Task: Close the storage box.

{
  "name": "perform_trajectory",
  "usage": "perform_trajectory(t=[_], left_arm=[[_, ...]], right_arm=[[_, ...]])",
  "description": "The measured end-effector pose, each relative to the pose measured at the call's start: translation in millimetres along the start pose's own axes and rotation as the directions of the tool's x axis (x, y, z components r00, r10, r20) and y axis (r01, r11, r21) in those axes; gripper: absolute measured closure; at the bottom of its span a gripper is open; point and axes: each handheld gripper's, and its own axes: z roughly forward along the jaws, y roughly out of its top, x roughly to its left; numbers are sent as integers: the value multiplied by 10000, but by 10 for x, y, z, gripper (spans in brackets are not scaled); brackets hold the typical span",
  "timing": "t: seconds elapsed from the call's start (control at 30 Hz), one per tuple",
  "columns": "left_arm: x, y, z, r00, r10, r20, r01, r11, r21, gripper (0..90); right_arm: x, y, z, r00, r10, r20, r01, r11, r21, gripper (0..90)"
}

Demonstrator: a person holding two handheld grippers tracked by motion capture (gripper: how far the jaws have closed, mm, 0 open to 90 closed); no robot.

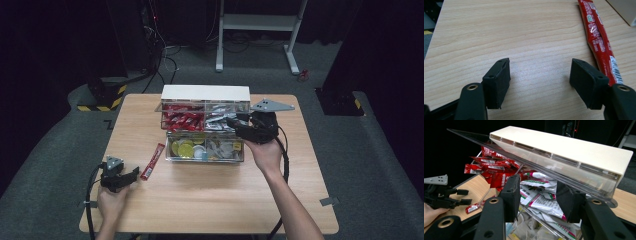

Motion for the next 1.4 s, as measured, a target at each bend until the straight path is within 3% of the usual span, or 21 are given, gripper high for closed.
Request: perform_trajectory(t=[0.2,1.03,1.4], left_arm=[[1,1,0,10000,6,3,-6,10000,5,329],[0,1,2,10000,7,21,-7,10000,13,324],[0,2,2,10000,8,23,-8,10000,15,324]], right_arm=[[27,-62,-17,9999,-34,-120,33,10000,-81,541],[-47,-364,51,9995,248,-172,-237,9979,595,526],[-108,-445,-52,9994,357,40,-358,9984,446,527]])
